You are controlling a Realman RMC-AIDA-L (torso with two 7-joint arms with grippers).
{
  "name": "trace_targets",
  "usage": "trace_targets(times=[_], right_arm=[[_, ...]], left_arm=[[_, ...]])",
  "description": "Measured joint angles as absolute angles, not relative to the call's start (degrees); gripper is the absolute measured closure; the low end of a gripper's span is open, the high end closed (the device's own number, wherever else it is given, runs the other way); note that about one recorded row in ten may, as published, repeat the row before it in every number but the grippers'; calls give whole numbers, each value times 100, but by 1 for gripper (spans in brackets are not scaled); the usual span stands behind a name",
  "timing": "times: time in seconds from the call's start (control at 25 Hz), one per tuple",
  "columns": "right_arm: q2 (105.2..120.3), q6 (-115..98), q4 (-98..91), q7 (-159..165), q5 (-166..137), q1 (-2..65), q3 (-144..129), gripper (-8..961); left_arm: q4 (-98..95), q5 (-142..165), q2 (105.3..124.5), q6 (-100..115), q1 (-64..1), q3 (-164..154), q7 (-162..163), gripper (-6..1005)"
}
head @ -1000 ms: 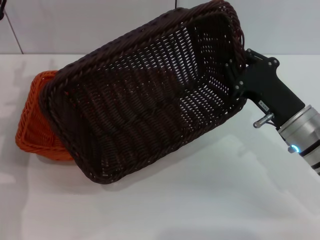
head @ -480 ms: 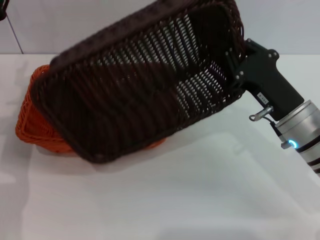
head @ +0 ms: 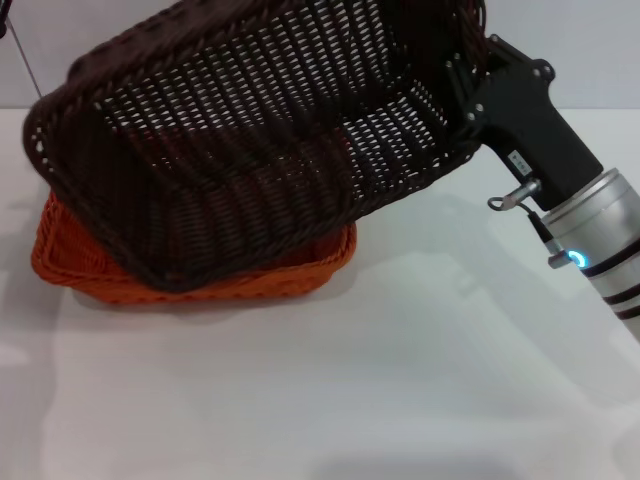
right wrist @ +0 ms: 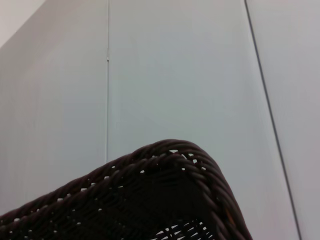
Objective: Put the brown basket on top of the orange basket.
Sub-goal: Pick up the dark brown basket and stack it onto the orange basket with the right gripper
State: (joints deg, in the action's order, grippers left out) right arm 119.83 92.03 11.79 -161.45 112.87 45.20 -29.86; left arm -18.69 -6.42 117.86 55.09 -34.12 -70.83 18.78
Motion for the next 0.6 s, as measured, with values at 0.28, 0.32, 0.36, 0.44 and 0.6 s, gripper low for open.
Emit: trace_targets(times=[0.28,0.32,0.36,0.44,0.6], right_arm=[[11988,9072,1474,-16157,11175,4809,-2983,806],[11988,9072,1474,-16157,11175,4809,-2983,806],[11988,9035,1492,-16164,11168,4819,-2979,806],[11988,8961,1519,-16172,11167,4829,-2972,806],[11989,8797,1615,-16210,11133,4882,-2918,807]], left_arm=[[-1911,-657,11759,5388,-3455,-7058,1614,174],[-1911,-657,11759,5388,-3455,-7058,1614,174],[-1911,-657,11759,5388,-3455,-7058,1614,174],[-1925,-653,11752,5331,-3478,-7049,1525,174],[-1962,-654,11749,5328,-3475,-7011,1465,174]])
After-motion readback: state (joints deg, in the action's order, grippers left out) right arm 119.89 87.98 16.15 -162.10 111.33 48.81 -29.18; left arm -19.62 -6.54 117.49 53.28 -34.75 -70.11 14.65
